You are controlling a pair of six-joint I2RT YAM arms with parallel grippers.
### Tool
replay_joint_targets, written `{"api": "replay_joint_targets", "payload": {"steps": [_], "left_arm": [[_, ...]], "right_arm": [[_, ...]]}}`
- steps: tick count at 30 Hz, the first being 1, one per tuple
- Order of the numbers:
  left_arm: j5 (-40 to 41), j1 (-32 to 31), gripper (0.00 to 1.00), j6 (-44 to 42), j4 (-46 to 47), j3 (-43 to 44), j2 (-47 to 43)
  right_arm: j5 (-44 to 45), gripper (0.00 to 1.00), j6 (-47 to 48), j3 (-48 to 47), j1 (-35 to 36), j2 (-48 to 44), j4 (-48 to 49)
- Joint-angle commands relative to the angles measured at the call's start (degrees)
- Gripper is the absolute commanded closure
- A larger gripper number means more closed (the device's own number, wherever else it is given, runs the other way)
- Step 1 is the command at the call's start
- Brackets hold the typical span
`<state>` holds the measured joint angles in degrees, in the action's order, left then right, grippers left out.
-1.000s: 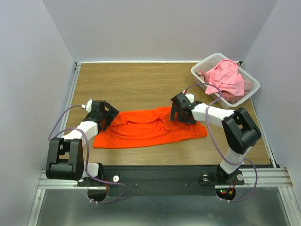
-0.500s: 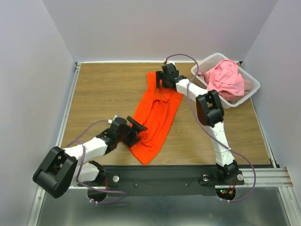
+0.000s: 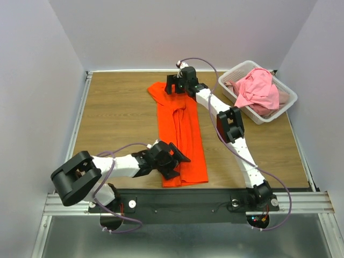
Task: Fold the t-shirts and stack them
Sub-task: Fold the tshirt
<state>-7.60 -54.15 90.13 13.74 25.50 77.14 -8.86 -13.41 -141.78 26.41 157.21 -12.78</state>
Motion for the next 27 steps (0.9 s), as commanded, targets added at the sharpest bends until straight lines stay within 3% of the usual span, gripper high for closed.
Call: {"api": "replay_joint_targets", "payload": {"steps": [1, 7, 11, 14, 18, 19, 22, 27], "left_arm": [[4.42, -2.71, 0.02, -5.56, -13.62, 4.45, 1.87], [14.78, -3.24, 0.02, -7.95, -29.36, 12.38, -5.15], [18.84, -3.59, 0.02, -6.99, -36.57, 12.83, -13.94], [20.16, -3.59, 0.02, -6.02, -40.36, 10.81, -18.33], [16.84, -3.59, 0.02, -6.98, -41.69, 6.33, -20.45], [16.21, -3.68, 0.02, -7.5, -41.77, 4.58, -20.45], [13.05, -3.77, 0.02, -8.73, -40.47, 1.5, -19.84], [7.96, -4.03, 0.02, -11.81, -34.75, -1.59, -17.82]], "right_arm": [[-4.06, 0.0, 0.4, 1.93, 0.13, -1.72, -2.61], [-3.09, 0.0, 1.89, 5.45, 0.13, -14.19, -2.78], [-2.83, 0.0, 1.9, 11.24, 0.13, -25.43, -2.87], [-2.92, 0.0, 0.06, 20.89, 0.13, -35.71, -3.13], [1.47, 0.0, -6.34, 43.9, 0.13, -53.36, -3.75], [2.44, 0.0, -7.85, 55.61, 0.22, -60.63, -3.75], [3.58, 0.0, -14.52, 75.77, 0.74, -74.87, -3.57], [-0.7, 0.0, -22.18, 95.78, 1.18, -89.5, -3.22]]}}
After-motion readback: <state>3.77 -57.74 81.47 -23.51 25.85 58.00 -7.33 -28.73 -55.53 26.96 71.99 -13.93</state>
